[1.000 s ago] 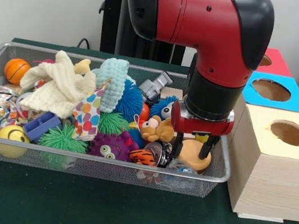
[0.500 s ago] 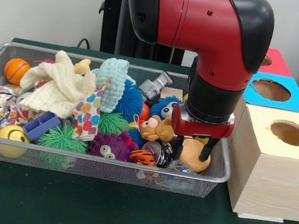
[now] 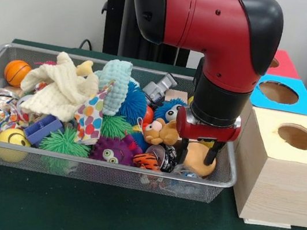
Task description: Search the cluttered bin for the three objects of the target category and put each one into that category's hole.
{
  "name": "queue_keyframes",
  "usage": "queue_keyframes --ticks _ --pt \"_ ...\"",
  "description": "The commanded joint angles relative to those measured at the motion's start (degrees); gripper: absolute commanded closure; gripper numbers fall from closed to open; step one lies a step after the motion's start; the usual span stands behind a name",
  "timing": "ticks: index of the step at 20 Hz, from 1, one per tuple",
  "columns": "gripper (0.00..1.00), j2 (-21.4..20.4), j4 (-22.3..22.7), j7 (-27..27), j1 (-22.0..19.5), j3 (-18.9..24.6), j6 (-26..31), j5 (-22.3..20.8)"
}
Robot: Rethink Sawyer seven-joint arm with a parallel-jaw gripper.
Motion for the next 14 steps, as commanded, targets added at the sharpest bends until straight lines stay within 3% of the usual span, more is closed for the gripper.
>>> queue_keyframes --ticks 1,6,10,14 --pt "0.0 1.34 -1.34 6.44 0.02 0.88 4.29 0.27" --pt "0.0 1.39 -4.36 5.07 -0.15 0.83 8.33 0.51" --pt "0.0 3.42 -6.34 5.49 -0.2 1.12 7.64 0.51" --pt "0.0 -0.64 -4.55 6.1 0.42 0.6 12.06 1.4"
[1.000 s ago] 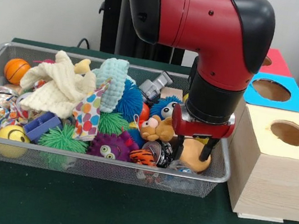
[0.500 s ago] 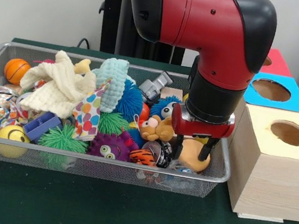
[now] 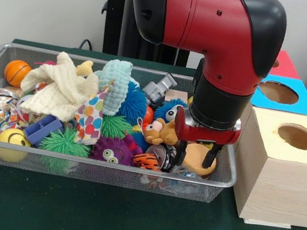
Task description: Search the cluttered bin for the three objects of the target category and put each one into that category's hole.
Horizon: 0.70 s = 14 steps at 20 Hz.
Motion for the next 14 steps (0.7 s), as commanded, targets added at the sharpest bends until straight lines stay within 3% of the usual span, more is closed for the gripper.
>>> queue_keyframes --ticks 1,5,14 --pt "0.0 -2.39 -1.04 5.75 0.15 1.19 10.12 1.7" --pt "0.0 -2.87 -2.81 3.89 -0.61 2.13 12.63 1.52" --pt "0.0 -1.0 -8.87 5.08 -0.43 2.3 17.67 1.63"
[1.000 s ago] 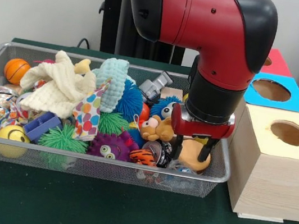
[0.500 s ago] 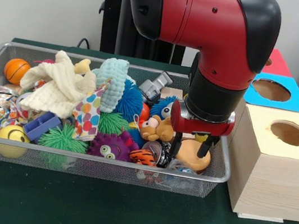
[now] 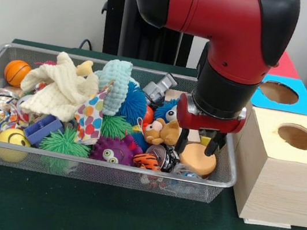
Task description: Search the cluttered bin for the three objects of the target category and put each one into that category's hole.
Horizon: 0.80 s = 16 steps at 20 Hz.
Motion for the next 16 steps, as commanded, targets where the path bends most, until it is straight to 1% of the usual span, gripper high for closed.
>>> queue_keyframes --ticks 1,3,7,9,13,16 --pt "0.0 0.92 -5.59 5.11 -0.42 2.28 8.35 1.41" --pt "0.0 1.8 -6.66 4.98 -0.51 2.45 8.0 1.18" --pt "0.0 3.73 -7.2 5.25 -0.82 2.56 5.21 0.7" --pt "0.0 3.89 -6.32 5.58 -0.87 2.48 3.95 0.61" --pt "0.0 3.76 -2.86 6.99 -1.19 2.28 0.32 0.62" --pt "0.0 2.67 -0.18 7.62 -1.33 1.76 -0.81 0.47"
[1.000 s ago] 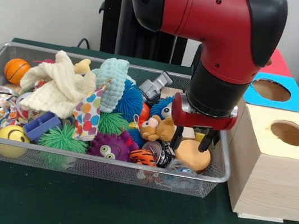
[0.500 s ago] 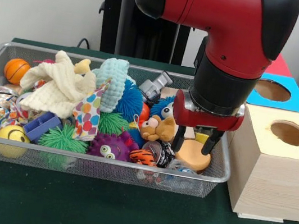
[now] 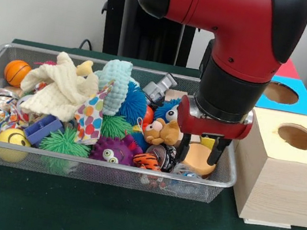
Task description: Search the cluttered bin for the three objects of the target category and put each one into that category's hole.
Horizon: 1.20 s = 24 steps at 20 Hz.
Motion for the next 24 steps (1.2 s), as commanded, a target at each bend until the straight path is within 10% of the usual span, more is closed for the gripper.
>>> queue_keyframes --ticks 1,24 --pt "0.0 1.55 6.14 7.73 -1.3 1.61 -2.69 0.33" --pt "0.0 3.8 4.75 8.05 -0.32 1.1 -6.24 -1.01"
